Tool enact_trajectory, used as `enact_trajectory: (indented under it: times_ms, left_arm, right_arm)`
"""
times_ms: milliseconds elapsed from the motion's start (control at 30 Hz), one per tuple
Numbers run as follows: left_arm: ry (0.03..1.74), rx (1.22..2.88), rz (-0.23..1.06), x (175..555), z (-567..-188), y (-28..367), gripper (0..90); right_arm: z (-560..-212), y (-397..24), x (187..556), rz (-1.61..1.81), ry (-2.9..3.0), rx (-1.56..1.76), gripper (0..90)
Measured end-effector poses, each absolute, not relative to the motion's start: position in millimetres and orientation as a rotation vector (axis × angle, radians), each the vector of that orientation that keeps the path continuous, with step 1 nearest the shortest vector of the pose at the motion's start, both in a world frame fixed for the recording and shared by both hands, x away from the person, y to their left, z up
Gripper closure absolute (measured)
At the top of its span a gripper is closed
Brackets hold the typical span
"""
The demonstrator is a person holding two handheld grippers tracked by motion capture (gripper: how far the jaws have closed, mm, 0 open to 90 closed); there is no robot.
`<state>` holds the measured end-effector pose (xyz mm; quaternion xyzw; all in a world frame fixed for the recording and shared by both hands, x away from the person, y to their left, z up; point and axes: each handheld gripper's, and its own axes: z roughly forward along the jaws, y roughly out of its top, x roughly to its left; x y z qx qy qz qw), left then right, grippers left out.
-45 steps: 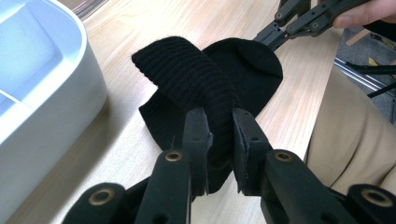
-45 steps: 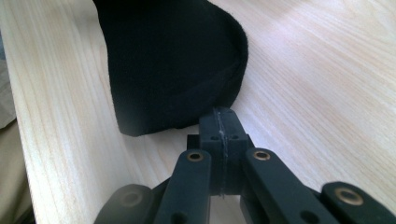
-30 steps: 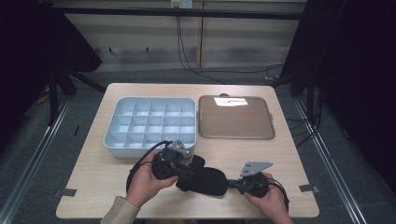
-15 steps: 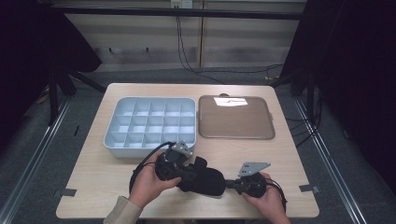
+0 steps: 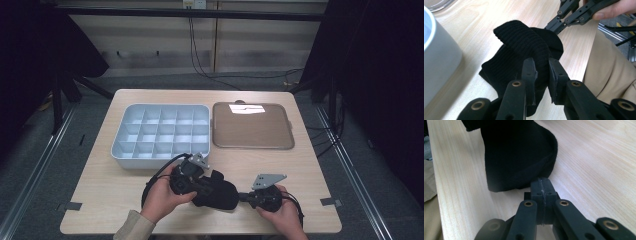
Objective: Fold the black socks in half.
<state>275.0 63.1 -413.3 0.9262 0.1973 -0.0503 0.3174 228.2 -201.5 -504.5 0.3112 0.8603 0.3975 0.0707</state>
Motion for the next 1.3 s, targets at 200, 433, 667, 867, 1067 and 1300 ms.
enact_trajectory:
  times_ms: [200,433,667,867,1067,1300]
  left_arm:
    - [0.512,2.454,-0.134,275,-415,60,77.0]
    - [0.517,2.465,-0.143,275,-419,56,76.9]
    - [0.520,2.492,-0.128,276,-422,55,76.6]
    - [0.513,2.506,-0.126,277,-424,55,76.3]
    - [0.526,2.510,-0.118,276,-427,53,76.2]
    - [0.528,2.507,-0.131,276,-429,53,75.2]
  right_arm:
    - [-504,-199,228,1.191,2.584,0.937,90.0]
    - [-505,-196,228,1.197,2.587,0.931,90.0]
    - [-505,-194,228,1.201,2.587,0.929,90.0]
    - [-505,-194,228,1.200,2.588,0.931,90.0]
    - [-505,-193,228,1.203,2.591,0.923,90.0]
    - [-505,-193,228,1.206,2.590,0.925,90.0]
